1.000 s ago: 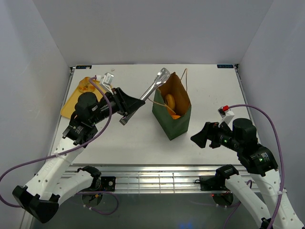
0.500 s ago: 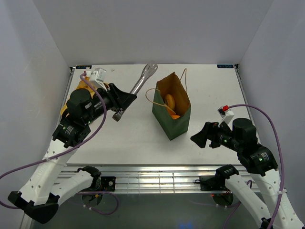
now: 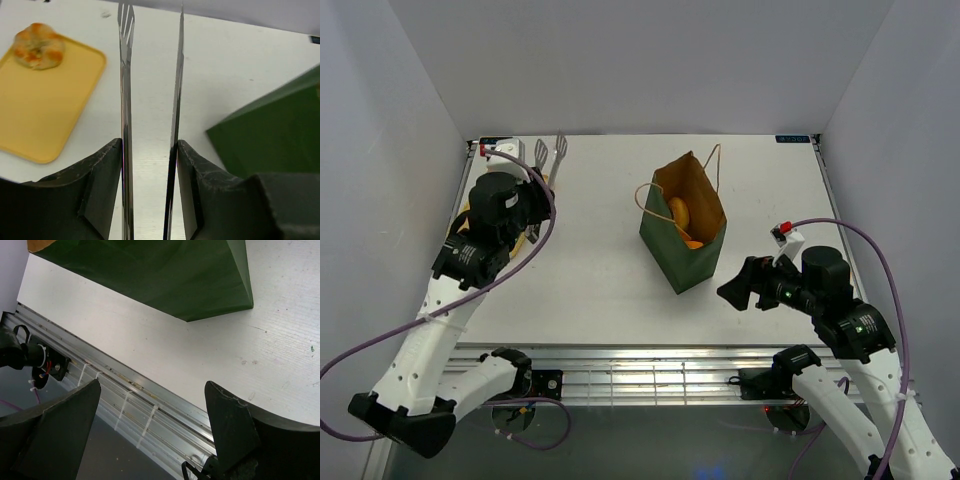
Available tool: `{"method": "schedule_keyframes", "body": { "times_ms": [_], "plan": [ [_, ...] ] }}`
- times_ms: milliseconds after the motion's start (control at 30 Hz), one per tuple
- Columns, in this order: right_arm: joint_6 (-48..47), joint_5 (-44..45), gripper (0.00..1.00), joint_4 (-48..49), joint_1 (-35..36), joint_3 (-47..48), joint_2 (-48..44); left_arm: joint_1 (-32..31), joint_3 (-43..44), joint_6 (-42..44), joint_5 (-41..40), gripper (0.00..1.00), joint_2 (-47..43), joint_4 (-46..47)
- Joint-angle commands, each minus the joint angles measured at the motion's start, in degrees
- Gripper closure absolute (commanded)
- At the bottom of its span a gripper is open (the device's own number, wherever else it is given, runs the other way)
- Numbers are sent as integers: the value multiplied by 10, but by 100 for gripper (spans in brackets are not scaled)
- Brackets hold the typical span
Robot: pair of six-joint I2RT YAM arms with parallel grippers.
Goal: Place the fake bread into the paper bag
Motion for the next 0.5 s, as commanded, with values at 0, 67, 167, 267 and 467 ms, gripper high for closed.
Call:
{"method": "schedule_keyframes", "body": {
  "times_ms": [0,67,167,267,467],
  "plan": [
    [-15,-14,10,31,1,-7,0,78,-32,32,23,44,9,7],
    [-15,-16,10,36,1,-10,-1,154,-41,32,70,44,17,25],
    [-16,-23,10,44,1,-17,-5,228,-53,27,129,44,51,44],
    [-21,-29,10,47,1,-20,-8,300,-69,-1,192,44,84,71],
    [-29,-26,10,46,1,-17,-19,447,-142,-101,383,46,150,166]
  ]
}}
